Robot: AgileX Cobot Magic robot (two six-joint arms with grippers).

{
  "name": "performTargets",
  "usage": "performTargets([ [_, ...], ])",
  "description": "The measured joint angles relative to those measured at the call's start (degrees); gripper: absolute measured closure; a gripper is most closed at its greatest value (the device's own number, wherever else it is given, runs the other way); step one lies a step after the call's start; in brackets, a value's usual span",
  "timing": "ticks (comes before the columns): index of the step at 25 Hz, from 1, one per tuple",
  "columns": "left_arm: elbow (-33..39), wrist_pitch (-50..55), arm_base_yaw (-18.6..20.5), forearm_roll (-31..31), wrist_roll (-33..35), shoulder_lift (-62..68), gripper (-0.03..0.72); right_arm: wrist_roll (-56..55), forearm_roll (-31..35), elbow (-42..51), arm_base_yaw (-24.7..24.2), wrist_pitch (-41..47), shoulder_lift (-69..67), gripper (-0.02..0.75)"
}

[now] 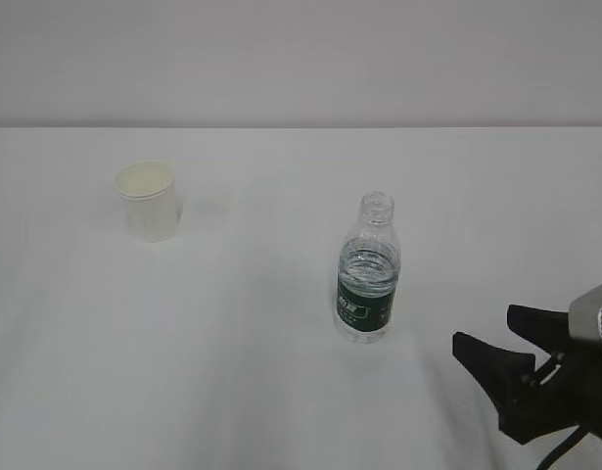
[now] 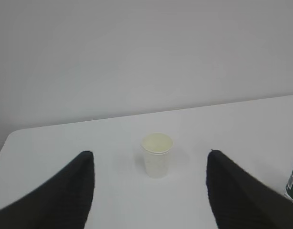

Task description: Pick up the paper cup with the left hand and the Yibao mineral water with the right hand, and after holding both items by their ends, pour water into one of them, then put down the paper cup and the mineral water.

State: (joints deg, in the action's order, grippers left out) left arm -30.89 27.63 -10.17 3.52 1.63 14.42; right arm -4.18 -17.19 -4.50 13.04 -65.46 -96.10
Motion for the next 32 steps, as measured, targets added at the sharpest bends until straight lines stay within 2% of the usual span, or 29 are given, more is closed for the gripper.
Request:
performTargets([
  [4, 0.00, 0.00, 0.00, 0.01, 0.00, 0.00, 0.168, 0.56, -1.27, -1.12, 0.00, -0.10, -0.09, 0.158],
  [13, 0.00, 0.00, 0.00, -0.23, 0.00, 0.00, 0.168, 3.03, -1.90, -3.76, 0.00, -0.21, -0.09, 0.071],
  [32, 0.00, 0.86, 0.00, -0.74, 0.00, 0.00, 0.169, 7.80, -7.44, -11.07, 0.00, -0.21, -9.74, 0.063],
])
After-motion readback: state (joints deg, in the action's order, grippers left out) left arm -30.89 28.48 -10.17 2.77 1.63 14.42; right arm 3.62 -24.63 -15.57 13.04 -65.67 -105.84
